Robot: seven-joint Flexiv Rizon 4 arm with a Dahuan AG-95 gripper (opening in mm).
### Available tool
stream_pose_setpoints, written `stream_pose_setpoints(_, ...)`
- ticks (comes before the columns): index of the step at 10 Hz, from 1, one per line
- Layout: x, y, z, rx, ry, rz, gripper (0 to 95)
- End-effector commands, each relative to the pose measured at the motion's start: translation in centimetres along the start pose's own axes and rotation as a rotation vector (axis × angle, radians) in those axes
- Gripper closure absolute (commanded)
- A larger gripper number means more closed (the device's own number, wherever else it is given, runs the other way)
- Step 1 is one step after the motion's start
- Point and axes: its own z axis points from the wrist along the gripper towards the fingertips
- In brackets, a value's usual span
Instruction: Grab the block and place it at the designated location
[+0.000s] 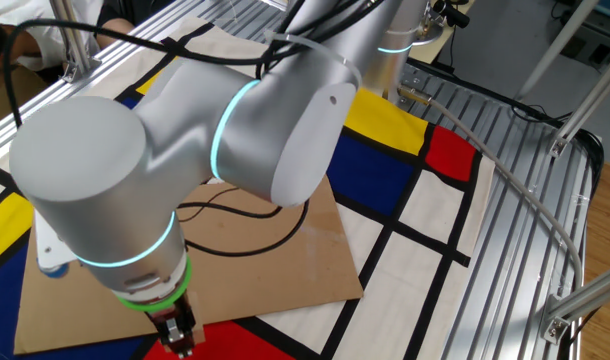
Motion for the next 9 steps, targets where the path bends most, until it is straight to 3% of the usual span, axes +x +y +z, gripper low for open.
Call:
stream_pose_setpoints(1,-0.3,-0.5,-0.1,0.007,-0.007,-0.008,95.0)
stream_pose_setpoints(5,-0.8,-1.5,0.0,0.008,-0.007,-0.018,95.0)
stream_pose_setpoints(9,-1.8,-4.0,0.2,0.011,-0.007,-0.036,95.0)
